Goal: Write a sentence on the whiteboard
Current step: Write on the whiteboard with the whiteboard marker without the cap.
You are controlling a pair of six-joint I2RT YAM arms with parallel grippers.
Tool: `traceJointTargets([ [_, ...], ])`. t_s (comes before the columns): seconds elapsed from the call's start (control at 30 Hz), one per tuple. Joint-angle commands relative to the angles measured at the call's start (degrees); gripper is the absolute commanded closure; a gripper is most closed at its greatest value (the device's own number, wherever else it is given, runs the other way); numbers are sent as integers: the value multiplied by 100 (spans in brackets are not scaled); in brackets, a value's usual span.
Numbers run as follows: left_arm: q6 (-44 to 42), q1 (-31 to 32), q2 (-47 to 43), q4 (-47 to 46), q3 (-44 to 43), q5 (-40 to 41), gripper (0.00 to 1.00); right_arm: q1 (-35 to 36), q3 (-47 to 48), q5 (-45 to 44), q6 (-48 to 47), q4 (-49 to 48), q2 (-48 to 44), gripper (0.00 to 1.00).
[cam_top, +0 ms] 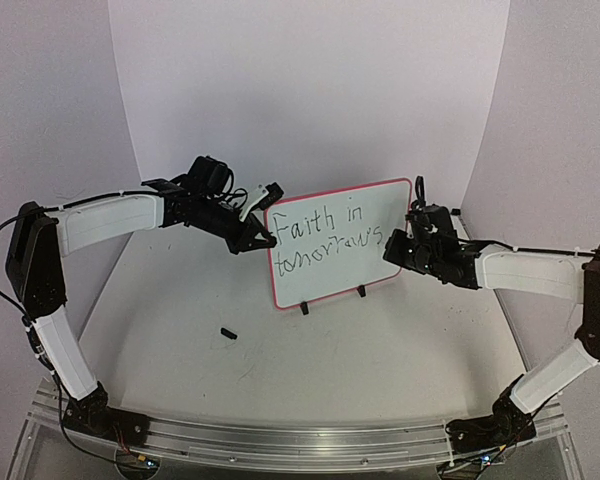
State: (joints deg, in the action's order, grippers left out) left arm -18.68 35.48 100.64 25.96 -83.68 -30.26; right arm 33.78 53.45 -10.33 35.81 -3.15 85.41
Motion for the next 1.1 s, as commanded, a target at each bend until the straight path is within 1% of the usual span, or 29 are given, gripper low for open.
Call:
traceJointTargets([
  [0.0,-289,21,87,493,45,442,100,-21,-17,147,-41,-240,-292,100],
  [0.2,-286,20,93,495,45,436,100,-21,-405,465,56,-310,-793,100],
  [0.33,-279,20,96,495,45,423,100,-20,-693,992,-17,-374,-1044,100],
  [0.47,-277,23,112,493,38,401,100,7,-839,1861,-184,-631,-933,100],
  [0.6,-279,23,122,506,36,407,100,239,-920,2292,-236,-1176,-670,100],
  [0.77,-282,30,115,507,36,407,100,826,-602,2254,-518,-1486,-3,100],
  [0.87,-277,25,108,501,36,408,100,1085,-473,2138,-519,-1770,397,100],
  [1.07,-277,30,87,504,39,416,100,1296,-379,1833,-403,-2262,845,100],
])
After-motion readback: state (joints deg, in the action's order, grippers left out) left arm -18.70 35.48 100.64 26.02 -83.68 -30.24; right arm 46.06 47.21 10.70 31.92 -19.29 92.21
